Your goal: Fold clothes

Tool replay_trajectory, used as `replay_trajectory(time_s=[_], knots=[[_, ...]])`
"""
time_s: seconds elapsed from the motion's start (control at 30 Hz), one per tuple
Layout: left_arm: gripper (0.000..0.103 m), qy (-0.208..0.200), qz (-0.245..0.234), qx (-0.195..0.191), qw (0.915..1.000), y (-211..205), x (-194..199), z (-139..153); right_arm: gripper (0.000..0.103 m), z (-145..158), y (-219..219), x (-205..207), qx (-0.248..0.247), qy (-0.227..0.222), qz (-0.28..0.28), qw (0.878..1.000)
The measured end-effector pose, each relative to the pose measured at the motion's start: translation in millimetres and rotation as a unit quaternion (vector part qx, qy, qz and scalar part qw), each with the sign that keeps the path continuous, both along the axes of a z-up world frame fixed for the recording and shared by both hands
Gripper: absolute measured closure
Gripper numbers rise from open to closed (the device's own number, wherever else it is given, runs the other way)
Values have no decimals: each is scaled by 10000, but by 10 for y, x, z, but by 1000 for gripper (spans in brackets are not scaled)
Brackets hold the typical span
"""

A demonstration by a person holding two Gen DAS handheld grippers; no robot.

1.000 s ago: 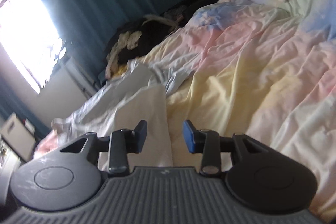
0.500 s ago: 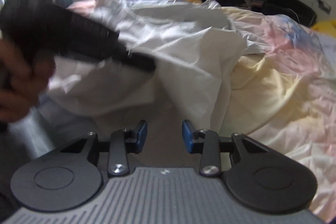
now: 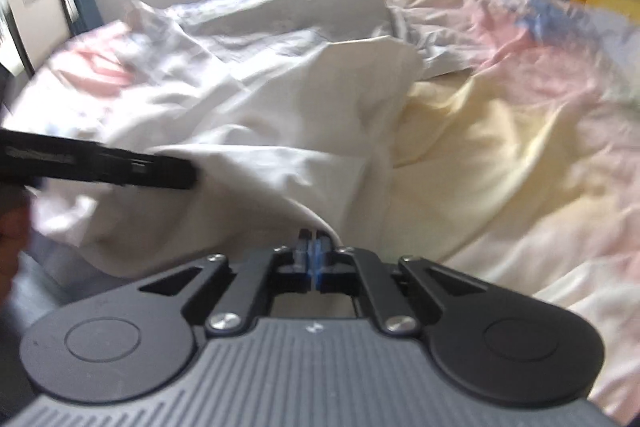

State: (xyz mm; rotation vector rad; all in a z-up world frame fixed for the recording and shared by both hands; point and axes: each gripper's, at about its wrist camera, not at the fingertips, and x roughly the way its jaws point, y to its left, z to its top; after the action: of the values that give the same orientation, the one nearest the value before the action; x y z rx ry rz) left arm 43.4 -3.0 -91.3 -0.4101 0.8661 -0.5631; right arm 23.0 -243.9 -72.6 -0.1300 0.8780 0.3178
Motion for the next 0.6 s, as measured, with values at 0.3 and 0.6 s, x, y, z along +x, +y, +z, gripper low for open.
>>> replay_trajectory(time_s=[0.3,0.6], knots=[[70,456,193,-7,9988,31,103,-152,95,127,-100,-116,51,-500,766,9958],[70,557,266,47,9981,20,117,-190,83,-80,286,-118,-758,-514,1532,9839]])
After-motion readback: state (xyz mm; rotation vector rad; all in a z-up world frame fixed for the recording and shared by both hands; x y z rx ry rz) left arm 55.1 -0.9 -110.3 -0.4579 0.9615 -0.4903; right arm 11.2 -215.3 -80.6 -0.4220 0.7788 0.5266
